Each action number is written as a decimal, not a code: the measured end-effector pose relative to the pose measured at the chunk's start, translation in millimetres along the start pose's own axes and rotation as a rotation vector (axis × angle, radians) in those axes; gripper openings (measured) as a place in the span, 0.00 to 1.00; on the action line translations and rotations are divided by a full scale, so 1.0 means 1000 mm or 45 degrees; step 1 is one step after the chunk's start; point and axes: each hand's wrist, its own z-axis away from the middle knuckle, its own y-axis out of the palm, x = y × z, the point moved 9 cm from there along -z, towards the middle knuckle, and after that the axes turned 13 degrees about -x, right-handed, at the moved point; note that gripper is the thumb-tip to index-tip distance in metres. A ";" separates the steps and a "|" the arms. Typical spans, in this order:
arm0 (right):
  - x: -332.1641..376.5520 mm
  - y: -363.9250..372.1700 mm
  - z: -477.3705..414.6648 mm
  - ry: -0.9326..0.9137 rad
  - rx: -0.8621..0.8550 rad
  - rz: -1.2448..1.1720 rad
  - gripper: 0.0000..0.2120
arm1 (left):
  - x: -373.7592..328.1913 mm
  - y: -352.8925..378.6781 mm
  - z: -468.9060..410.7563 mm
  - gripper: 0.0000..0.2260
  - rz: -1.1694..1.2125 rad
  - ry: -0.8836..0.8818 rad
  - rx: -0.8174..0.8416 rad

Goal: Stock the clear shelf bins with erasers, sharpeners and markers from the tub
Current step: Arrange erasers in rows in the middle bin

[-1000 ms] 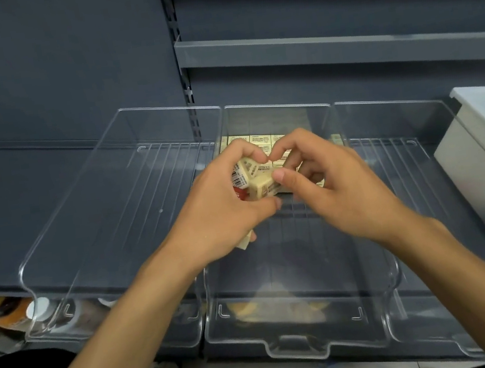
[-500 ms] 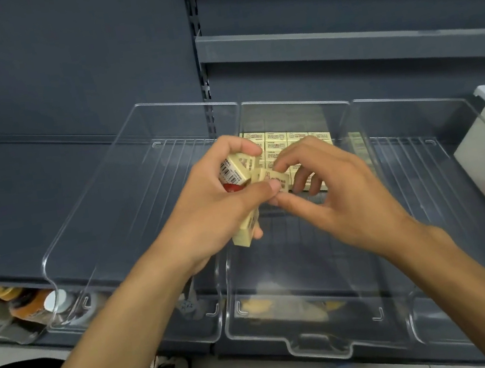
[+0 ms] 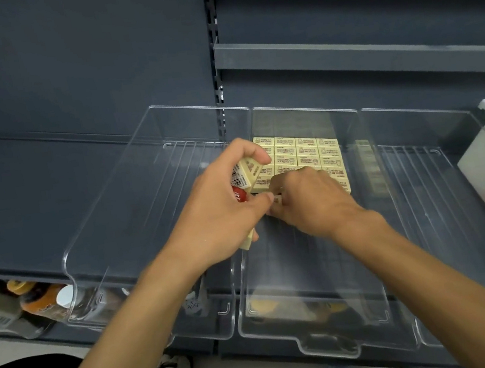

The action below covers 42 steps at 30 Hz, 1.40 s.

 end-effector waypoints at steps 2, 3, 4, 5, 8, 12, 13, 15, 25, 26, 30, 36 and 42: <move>0.006 0.010 -0.002 -0.007 -0.013 -0.034 0.11 | -0.001 -0.001 -0.001 0.16 -0.017 0.016 -0.003; 0.008 0.011 -0.003 -0.002 -0.040 -0.054 0.11 | -0.001 -0.001 -0.001 0.16 -0.015 0.026 -0.002; 0.009 0.010 -0.003 0.007 -0.075 -0.071 0.11 | -0.002 -0.001 -0.001 0.16 -0.010 0.034 0.000; 0.009 0.009 -0.004 0.014 -0.109 -0.088 0.12 | -0.002 -0.001 -0.001 0.16 -0.001 0.038 0.003; 0.007 0.005 -0.004 0.038 -0.196 -0.175 0.18 | -0.004 -0.001 0.000 0.15 -0.001 0.037 0.013; 0.006 0.006 -0.001 0.023 -0.220 -0.161 0.10 | -0.004 -0.001 0.000 0.15 -0.012 0.041 0.023; 0.007 0.006 0.000 0.021 -0.205 -0.147 0.09 | -0.004 0.001 0.000 0.15 -0.016 0.043 0.026; 0.006 0.005 0.001 0.034 -0.164 -0.143 0.10 | -0.007 0.004 0.001 0.15 -0.024 0.051 0.039; -0.031 -0.047 0.038 0.165 -0.301 -1.173 0.04 | -0.015 0.027 0.004 0.10 0.118 -0.089 0.139; -0.033 -0.050 0.043 0.138 -0.311 -1.248 0.04 | -0.015 0.031 0.005 0.10 0.121 -0.095 0.151; -0.028 -0.050 0.057 -0.002 -0.302 -1.331 0.16 | -0.004 0.045 0.006 0.15 0.134 -0.168 0.211; -0.022 -0.044 0.058 -0.065 -0.258 -1.295 0.16 | 0.007 0.053 0.004 0.14 0.218 -0.334 0.202; -0.031 -0.053 0.059 -0.111 -0.427 -0.909 0.18 | 0.000 0.058 0.005 0.15 0.328 -0.395 0.205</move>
